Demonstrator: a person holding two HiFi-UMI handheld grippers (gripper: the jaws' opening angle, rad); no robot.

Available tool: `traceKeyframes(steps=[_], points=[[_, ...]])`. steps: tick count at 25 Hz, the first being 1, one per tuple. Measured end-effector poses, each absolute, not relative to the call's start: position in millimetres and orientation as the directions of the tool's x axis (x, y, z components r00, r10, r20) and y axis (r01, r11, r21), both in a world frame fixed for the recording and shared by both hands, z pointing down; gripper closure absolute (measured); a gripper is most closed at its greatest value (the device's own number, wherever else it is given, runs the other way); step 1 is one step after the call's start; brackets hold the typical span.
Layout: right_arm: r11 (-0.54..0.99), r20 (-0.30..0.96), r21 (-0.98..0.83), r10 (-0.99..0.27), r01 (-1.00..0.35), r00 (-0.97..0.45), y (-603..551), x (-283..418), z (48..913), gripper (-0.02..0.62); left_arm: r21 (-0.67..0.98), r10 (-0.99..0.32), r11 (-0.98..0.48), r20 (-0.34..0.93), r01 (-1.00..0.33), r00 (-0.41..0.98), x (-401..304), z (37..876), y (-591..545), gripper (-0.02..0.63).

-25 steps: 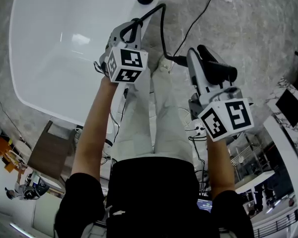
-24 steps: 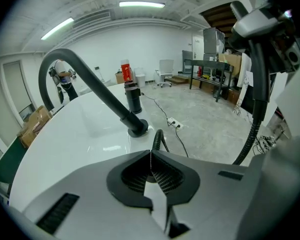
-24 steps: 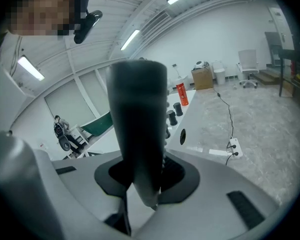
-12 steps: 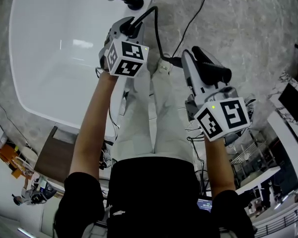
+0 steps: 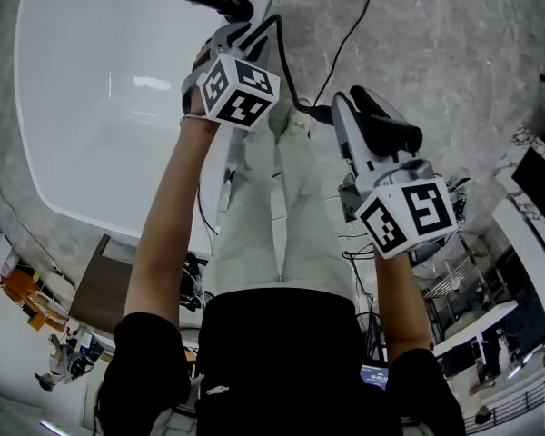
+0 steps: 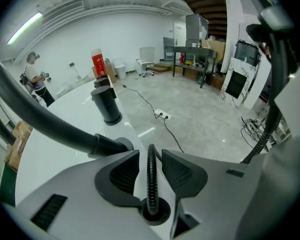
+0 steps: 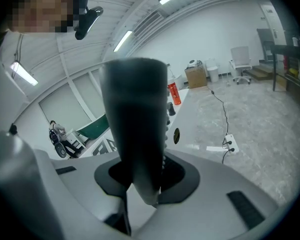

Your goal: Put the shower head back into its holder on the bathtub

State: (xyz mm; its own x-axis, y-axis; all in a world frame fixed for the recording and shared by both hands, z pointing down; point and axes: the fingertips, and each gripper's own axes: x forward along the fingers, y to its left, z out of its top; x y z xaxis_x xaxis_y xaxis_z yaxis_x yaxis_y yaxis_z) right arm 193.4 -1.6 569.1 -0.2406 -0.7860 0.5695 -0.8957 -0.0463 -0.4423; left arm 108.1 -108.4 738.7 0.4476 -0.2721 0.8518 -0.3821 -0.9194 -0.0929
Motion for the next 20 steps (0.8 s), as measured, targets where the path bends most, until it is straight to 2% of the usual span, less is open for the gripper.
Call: traceKeyframes(steps=[6, 10, 12, 20], points=[[-0.05, 0.568, -0.446, -0.788, -0.894, -0.239, -3.4, 197.9, 566.7, 0.491, -0.169, -0.281, -0.939, 0.878, -0.298, 0.387, 122.7, 746.0, -107.2, 0.456], [-0.058, 0.571, -0.448, -0.787, -0.892, -0.235, -3.2, 201.6, 569.4, 0.491, -0.211, -0.299, -0.94, 0.887, -0.267, 0.351, 126.9, 752.6, -110.0, 0.495], [-0.063, 0.573, -0.451, -0.786, -0.89, -0.234, -1.7, 202.3, 572.2, 0.491, -0.228, -0.313, -0.937, 0.886, -0.267, 0.343, 125.3, 753.7, -111.3, 0.52], [-0.063, 0.574, -0.453, -0.784, -0.889, -0.237, -1.5, 201.9, 572.5, 0.491, -0.164, -0.287, -0.931, 0.883, -0.327, 0.373, 117.9, 745.3, -113.8, 0.537]])
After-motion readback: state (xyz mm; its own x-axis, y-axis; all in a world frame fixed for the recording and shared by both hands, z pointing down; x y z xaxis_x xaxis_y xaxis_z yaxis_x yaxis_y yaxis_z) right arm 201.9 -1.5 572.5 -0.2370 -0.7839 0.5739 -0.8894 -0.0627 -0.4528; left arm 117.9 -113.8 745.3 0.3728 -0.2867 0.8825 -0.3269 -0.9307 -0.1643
